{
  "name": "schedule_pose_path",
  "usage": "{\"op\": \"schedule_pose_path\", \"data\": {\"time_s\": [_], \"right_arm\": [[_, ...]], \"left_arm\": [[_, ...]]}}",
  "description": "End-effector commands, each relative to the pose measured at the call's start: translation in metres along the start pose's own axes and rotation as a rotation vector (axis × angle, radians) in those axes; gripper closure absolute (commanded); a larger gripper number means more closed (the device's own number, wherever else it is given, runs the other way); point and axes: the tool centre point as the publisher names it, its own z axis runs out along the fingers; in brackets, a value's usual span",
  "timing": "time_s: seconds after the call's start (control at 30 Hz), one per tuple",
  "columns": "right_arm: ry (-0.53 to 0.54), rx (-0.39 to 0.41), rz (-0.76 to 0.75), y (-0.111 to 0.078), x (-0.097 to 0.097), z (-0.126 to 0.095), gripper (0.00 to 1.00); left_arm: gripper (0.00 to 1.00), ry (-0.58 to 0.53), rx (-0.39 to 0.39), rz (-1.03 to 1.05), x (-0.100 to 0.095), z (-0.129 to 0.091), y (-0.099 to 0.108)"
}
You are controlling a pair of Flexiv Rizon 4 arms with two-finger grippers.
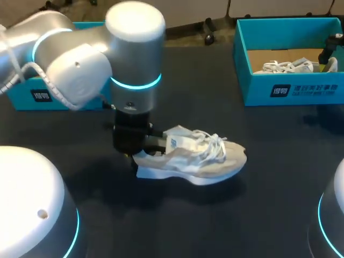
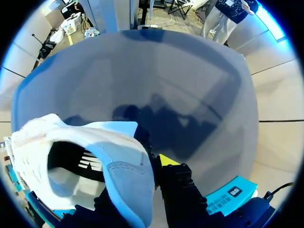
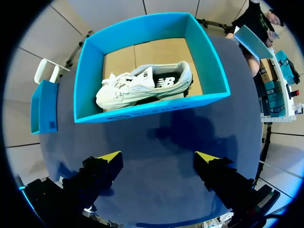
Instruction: Take the shoe out of the shoebox, open the shoe tongue, remove and reinsert the insole, then place the shoe into the shoebox
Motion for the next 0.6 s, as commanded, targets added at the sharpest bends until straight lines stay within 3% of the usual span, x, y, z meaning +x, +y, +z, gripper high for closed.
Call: {"op": "schedule_pose_path", "data": {"time_s": [0.03, 0.6], "right_arm": [[0.0, 0.0, 0.001, 0.0, 0.0, 0.0, 0.0], [0.0, 0.0, 0.001, 0.0, 0.0, 0.0, 0.0]], "left_arm": [[1.0, 0.004, -0.007, 0.004, -0.009, 0.019, 0.005], [1.0, 0.034, -0.061, 0.049, -0.036, 0.057, 0.011]]}}
